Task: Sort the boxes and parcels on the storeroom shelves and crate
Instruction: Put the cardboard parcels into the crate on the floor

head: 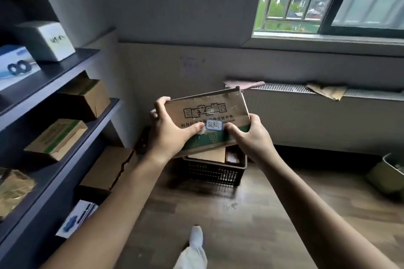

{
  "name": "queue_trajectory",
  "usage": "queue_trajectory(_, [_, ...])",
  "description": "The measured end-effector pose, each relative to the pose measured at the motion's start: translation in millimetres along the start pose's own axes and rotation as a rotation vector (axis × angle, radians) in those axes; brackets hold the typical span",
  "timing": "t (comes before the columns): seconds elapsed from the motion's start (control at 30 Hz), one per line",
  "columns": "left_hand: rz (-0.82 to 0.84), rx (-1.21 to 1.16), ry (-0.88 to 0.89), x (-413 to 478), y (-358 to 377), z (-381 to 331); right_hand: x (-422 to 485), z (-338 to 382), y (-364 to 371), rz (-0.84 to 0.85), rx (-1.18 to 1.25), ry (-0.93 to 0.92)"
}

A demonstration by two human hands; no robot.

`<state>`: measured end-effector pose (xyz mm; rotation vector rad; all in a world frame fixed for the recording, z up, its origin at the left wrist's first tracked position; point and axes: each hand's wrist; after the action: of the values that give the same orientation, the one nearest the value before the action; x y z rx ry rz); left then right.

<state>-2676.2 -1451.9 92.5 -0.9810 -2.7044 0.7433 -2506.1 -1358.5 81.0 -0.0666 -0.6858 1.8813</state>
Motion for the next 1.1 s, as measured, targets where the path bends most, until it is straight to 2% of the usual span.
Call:
queue_trajectory(0.33, [0.179,-0.036,-0.168,215,154,-1,215,-127,31,0.025,-0.057,0.075])
queue_trajectory(0.53, [0.230,-0.068,-0.330,306,239,17,315,-205,45,0.026,-0.064,0.141])
queue_trajectory(0.77, [0.227,-0.052,-0.514,356,334,41,395,-313,56,0.135,-0.062,0.162])
queue_trajectory(0.97, [0.172,-0.093,-0.619,359,429,60,438,-418,62,0.251,-0.020,0.193])
queue_trajectory(1.1, [0.103,-0.168,-0.792,352,491,93,453,-479,73,0.331,-0.034,0.264])
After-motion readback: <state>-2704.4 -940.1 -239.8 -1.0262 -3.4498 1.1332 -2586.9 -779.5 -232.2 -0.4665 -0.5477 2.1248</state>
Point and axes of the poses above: each hand's wrist, its own x-axis towards the middle knuckle, its own y-axis out of the palm, z = x × y, and after that the axes turned 15 degrees about -y, right-handed
